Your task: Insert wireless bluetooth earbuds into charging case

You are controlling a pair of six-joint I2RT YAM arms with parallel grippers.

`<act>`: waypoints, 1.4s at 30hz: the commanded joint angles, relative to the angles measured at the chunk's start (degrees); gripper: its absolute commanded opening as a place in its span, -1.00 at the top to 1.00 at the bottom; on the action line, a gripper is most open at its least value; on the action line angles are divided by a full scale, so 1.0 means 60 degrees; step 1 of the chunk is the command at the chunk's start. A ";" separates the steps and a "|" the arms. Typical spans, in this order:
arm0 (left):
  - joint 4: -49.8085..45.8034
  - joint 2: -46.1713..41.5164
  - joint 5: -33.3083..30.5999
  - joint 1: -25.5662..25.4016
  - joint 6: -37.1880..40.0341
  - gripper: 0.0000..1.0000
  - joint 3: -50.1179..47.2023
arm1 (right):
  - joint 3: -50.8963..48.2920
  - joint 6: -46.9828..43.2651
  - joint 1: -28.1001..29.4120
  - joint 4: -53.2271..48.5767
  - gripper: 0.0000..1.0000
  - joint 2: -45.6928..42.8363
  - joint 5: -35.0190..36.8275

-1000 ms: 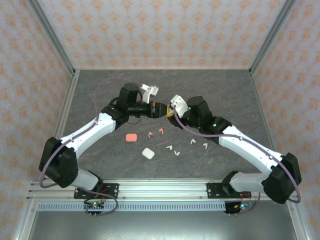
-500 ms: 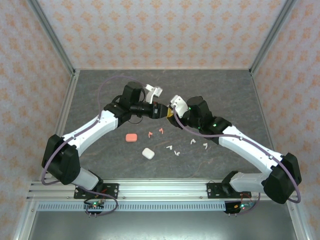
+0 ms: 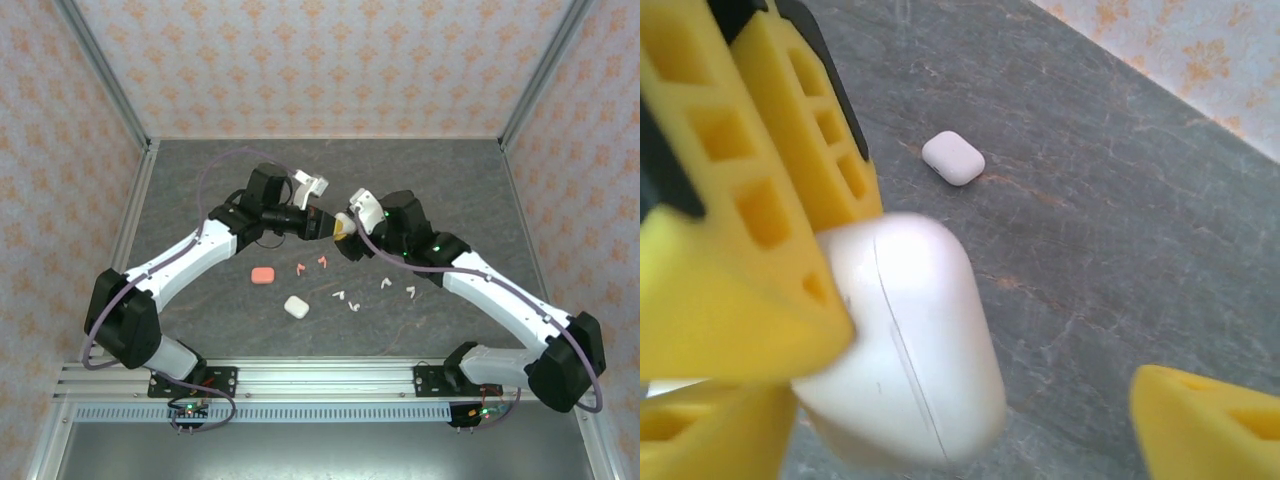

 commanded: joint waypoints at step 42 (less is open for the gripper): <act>0.6152 -0.2647 -0.1073 -0.0283 0.1402 1.00 -0.2794 | 0.0213 0.4554 -0.2203 0.4131 -0.49 -0.0125 -0.5042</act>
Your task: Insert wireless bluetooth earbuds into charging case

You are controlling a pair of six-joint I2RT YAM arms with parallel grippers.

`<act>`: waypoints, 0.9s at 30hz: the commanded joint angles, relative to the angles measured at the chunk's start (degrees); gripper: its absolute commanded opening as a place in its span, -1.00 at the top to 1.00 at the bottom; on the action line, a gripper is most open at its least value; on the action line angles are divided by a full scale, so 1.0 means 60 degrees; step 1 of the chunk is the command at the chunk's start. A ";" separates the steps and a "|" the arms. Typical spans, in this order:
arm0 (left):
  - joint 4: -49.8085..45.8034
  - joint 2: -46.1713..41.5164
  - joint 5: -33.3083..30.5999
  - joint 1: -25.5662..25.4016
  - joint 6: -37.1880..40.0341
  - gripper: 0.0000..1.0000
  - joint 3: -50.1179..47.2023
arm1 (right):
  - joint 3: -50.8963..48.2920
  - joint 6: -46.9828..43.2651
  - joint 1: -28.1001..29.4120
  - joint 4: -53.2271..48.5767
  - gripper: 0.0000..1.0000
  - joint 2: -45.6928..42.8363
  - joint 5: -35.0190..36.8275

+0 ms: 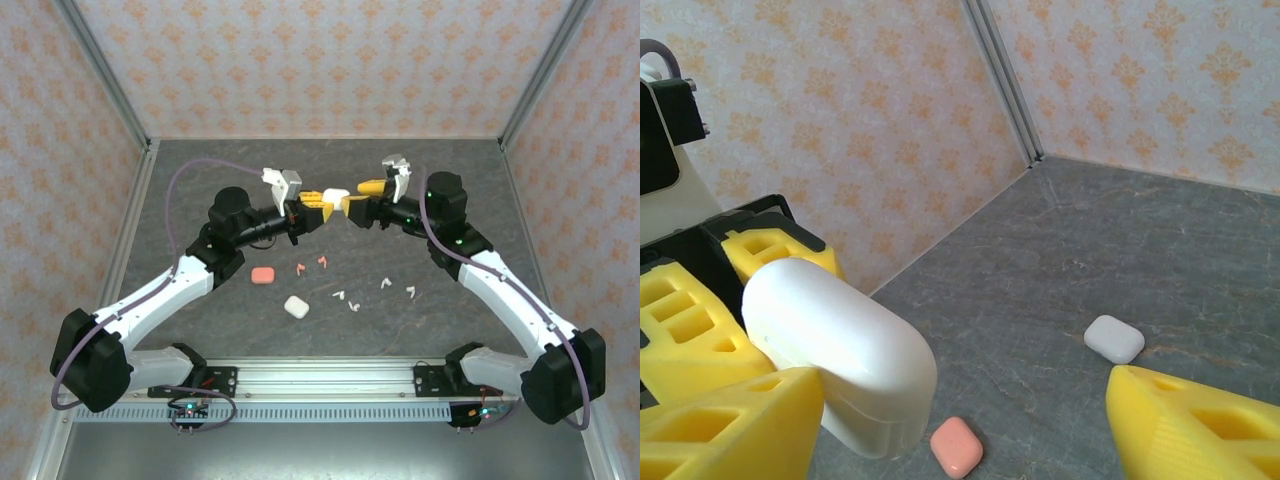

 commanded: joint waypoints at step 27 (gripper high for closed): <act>-0.0229 -0.0376 0.0235 -0.0068 0.0592 1.00 -0.0024 | 0.1517 -0.0593 -0.0312 -0.1323 -0.49 0.0658 -0.0124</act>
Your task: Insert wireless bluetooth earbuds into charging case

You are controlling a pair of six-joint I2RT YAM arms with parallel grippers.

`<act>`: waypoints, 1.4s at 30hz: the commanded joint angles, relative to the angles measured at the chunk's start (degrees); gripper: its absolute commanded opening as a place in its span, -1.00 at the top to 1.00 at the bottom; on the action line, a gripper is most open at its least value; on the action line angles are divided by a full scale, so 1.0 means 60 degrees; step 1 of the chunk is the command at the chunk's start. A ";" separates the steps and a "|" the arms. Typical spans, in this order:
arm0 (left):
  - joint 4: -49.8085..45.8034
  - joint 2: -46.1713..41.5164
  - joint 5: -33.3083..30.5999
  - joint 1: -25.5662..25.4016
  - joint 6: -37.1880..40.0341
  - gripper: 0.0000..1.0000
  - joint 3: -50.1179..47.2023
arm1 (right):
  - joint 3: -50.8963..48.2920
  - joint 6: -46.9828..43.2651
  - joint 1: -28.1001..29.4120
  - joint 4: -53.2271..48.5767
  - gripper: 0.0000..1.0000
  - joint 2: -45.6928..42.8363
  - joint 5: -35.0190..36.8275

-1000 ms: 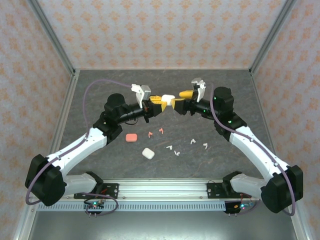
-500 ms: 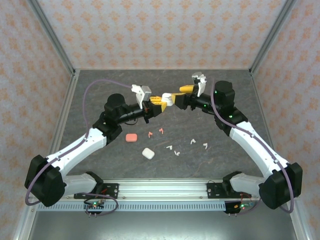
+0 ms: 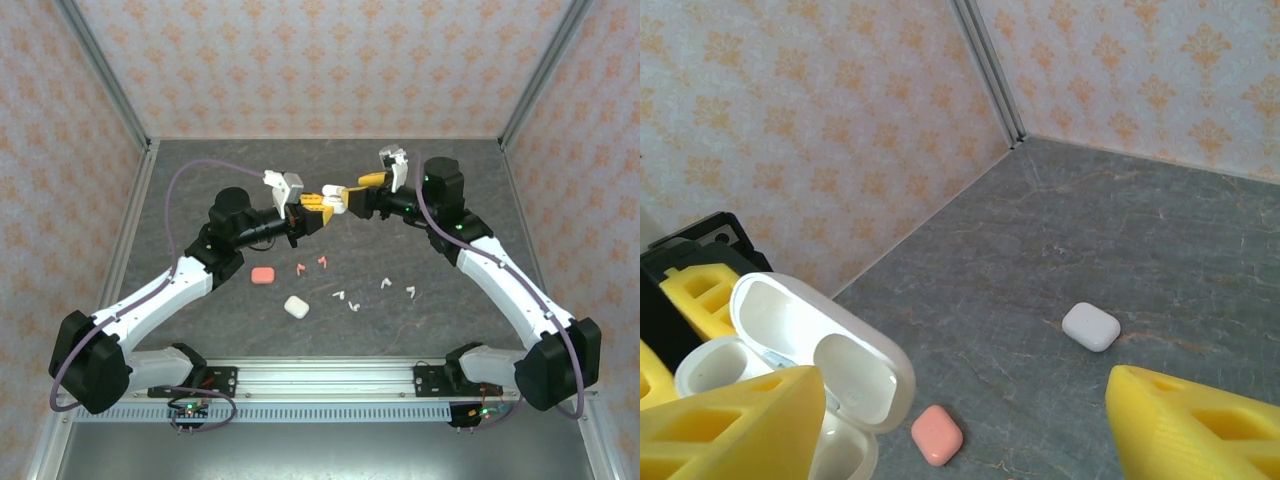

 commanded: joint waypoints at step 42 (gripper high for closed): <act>-0.1294 -0.1834 -0.0929 -0.0058 0.0558 1.00 -0.0886 | -0.2541 0.1520 0.0345 -0.4524 0.13 0.2159 0.4696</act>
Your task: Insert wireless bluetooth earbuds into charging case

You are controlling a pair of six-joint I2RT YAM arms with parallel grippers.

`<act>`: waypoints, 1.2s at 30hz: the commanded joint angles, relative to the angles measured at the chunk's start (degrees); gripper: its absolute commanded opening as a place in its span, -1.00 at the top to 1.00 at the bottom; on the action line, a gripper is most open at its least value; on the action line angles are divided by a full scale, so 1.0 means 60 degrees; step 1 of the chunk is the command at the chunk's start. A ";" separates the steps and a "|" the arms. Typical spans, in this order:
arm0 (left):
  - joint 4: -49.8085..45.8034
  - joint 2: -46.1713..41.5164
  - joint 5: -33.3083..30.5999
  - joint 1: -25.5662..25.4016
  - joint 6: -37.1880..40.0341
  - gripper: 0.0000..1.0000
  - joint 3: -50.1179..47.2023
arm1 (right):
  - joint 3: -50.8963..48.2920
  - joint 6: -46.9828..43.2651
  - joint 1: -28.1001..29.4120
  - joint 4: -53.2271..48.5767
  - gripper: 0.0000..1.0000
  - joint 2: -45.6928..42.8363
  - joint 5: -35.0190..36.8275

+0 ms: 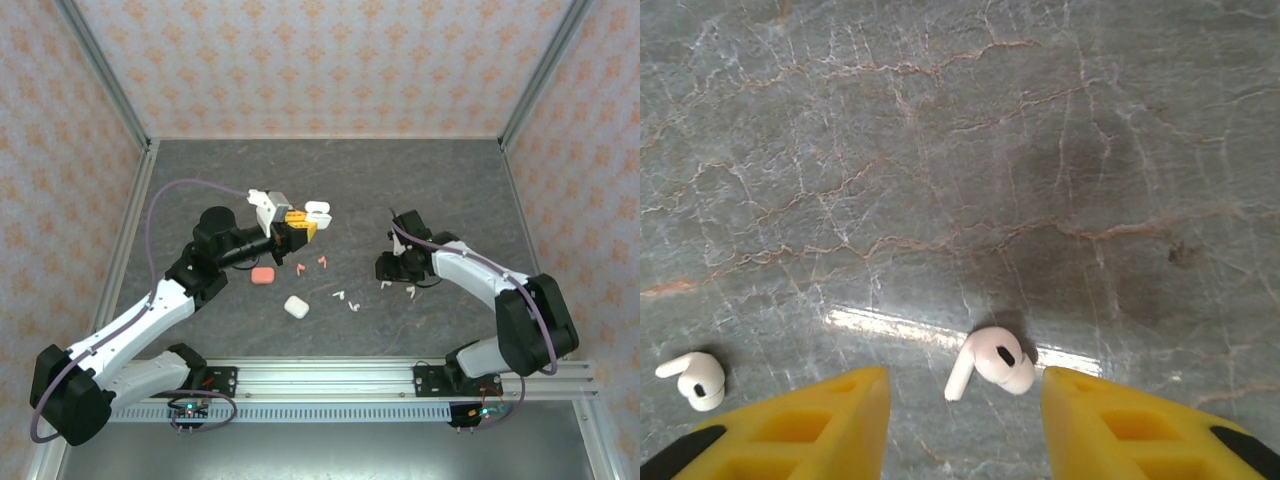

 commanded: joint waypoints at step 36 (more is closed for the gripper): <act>-0.0176 -0.0115 -0.0304 -0.0066 0.0202 1.00 0.0228 | 0.0053 0.0387 0.0430 -0.0669 0.27 0.1189 0.0216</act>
